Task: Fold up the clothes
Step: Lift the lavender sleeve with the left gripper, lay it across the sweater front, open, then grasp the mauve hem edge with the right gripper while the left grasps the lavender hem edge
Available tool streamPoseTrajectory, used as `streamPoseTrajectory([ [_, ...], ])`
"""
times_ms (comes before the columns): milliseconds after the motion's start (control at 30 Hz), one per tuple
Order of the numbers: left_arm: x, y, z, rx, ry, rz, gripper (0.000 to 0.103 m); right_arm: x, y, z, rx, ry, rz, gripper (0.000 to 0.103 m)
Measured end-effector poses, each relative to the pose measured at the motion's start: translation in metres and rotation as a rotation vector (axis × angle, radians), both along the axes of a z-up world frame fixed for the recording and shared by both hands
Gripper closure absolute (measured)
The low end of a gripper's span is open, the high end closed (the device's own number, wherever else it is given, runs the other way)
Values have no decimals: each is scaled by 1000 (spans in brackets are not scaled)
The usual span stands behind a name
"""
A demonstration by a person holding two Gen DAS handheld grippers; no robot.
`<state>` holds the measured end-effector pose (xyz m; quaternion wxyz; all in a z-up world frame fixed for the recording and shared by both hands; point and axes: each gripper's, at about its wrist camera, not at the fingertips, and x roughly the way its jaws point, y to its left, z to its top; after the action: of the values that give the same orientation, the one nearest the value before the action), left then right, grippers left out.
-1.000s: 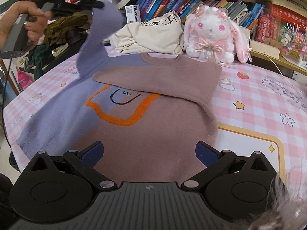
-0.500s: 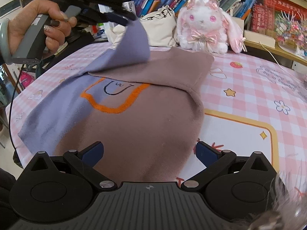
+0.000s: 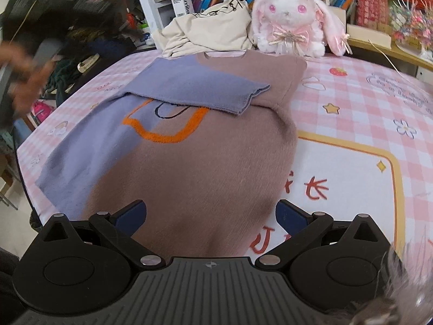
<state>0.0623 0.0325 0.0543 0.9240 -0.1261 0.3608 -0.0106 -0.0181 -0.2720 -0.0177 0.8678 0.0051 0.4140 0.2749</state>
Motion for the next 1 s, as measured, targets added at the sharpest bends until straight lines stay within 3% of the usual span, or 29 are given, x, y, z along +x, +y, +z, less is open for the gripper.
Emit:
streamPoseTrajectory([
  [100, -30, 26, -14, 53, 49, 64, 49, -5, -2, 0, 14, 35, -47, 2],
  [167, -51, 36, -19, 128, 31, 107, 49, -10, -2, 0, 17, 50, -88, 5],
  [200, -61, 40, -21, 166, 21, 128, 49, -13, -2, 0, 17, 57, -110, 8],
  [267, -77, 51, -26, 187, 27, 132, 49, -20, -2, 0, 12, 80, -163, 25],
  [400, -102, 75, -40, 168, 77, 123, 49, -37, -3, 0, 10, 103, -289, 48],
  [633, -136, 99, -58, 148, 131, 59, 49, -66, -4, 1, 5, 102, -461, 60],
  [733, -143, 103, -63, 104, 141, 40, 49, -72, -1, -1, 2, 75, -494, 64],
  [800, -145, 107, -67, 45, 137, 41, 49, -73, 0, -2, -1, 55, -516, 72],
  [900, -143, 109, -75, -19, 153, 55, 54, -72, -1, -4, 0, 43, -543, 79],
  [967, -142, 105, -77, -6, 150, 39, 56, -69, -1, -4, 8, 51, -545, 88],
  [1000, -141, 101, -77, 5, 149, 26, 65, -68, -1, -4, 13, 57, -544, 92],
])
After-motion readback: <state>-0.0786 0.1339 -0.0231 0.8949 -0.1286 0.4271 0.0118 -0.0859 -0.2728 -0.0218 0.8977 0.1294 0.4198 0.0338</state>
